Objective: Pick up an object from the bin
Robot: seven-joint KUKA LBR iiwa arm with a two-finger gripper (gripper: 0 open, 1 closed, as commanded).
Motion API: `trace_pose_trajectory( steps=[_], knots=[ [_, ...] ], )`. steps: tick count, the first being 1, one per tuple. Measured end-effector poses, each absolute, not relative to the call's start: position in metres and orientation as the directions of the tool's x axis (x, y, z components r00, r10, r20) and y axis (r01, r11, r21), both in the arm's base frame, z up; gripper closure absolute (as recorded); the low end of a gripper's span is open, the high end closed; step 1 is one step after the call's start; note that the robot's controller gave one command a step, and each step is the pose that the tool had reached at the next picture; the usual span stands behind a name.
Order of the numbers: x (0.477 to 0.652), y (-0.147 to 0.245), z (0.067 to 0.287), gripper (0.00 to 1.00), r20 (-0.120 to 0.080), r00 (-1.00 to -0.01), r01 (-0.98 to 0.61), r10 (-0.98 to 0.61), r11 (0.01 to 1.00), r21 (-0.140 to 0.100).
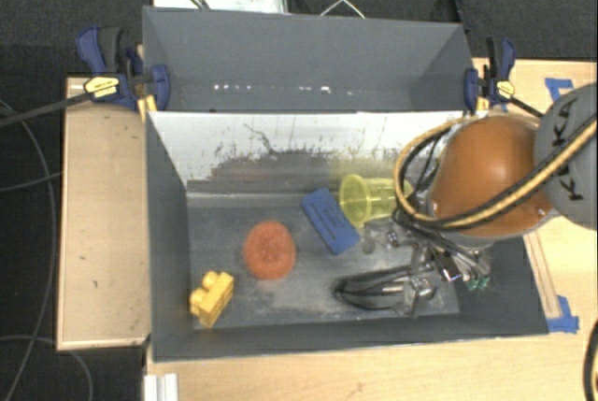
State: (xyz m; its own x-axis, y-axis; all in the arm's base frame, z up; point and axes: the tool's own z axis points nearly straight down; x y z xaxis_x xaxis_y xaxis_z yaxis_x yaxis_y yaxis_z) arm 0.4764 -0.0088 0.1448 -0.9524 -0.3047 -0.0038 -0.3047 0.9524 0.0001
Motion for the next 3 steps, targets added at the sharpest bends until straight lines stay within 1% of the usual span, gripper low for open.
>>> trace_pose_trajectory(
  steps=[1, 2, 3],
  knots=[
    [0.480, -0.004, 0.100, 0.00, 0.000, -0.952, -0.307, -0.307, 0.952, 0.002],
    [0.483, -0.030, 0.071, 0.00, -0.010, -0.964, -0.264, -0.264, 0.964, -0.001],
    [0.480, -0.026, 0.071, 1.00, -0.004, -0.977, -0.215, -0.215, 0.977, 0.001]
  ],
)
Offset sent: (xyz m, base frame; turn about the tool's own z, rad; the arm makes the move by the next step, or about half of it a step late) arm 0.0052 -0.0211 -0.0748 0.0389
